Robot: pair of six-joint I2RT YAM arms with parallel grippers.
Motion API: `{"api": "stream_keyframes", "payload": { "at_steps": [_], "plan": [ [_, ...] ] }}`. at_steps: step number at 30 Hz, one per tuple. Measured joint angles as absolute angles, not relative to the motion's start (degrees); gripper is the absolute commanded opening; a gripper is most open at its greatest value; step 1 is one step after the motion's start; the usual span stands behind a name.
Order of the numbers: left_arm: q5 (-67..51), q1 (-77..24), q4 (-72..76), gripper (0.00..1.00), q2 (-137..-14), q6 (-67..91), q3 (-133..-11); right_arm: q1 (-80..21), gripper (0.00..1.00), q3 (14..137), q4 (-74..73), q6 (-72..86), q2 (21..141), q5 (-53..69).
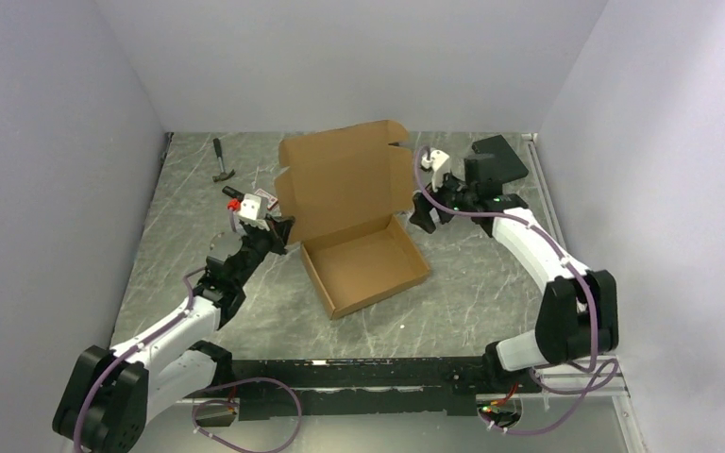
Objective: Fold the paper box
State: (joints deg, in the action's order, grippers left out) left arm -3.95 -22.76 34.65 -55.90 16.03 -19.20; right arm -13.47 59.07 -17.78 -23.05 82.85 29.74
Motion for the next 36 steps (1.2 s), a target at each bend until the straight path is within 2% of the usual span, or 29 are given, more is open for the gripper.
{"api": "stream_keyframes", "payload": {
  "at_steps": [6, 14, 20, 25, 32, 36],
  "plan": [
    [-6.66, -22.85, 39.13, 0.00, -57.41, 12.91, -19.20, -8.36, 0.87, 58.48, -17.98, -24.03, 76.23, 38.46],
    [-10.96, -22.85, 44.99, 0.00, -60.77, 10.98, -19.20, -1.56, 0.95, 55.79, -15.07, -23.51, 72.99, 46.26],
    [-14.28, -22.85, 47.44, 0.00, -61.82, 10.15, -19.20, -0.49, 0.96, 52.99, -9.30, -22.74, 74.04, 48.12],
    [-15.77, -22.85, 47.59, 0.00, -62.04, 9.91, -19.29, -0.49, 0.97, 52.10, 1.06, -19.99, 78.02, 49.87],
    [-17.12, -22.85, 47.77, 0.00, -62.06, 9.67, -19.31, 0.69, 0.93, 52.14, 13.26, -11.92, 86.21, 52.03],
    [-17.58, -22.85, 47.88, 0.00, -62.26, 9.69, -19.33, 1.10, 0.83, 52.36, 18.79, -6.31, 91.09, 53.76]
  ]
}}
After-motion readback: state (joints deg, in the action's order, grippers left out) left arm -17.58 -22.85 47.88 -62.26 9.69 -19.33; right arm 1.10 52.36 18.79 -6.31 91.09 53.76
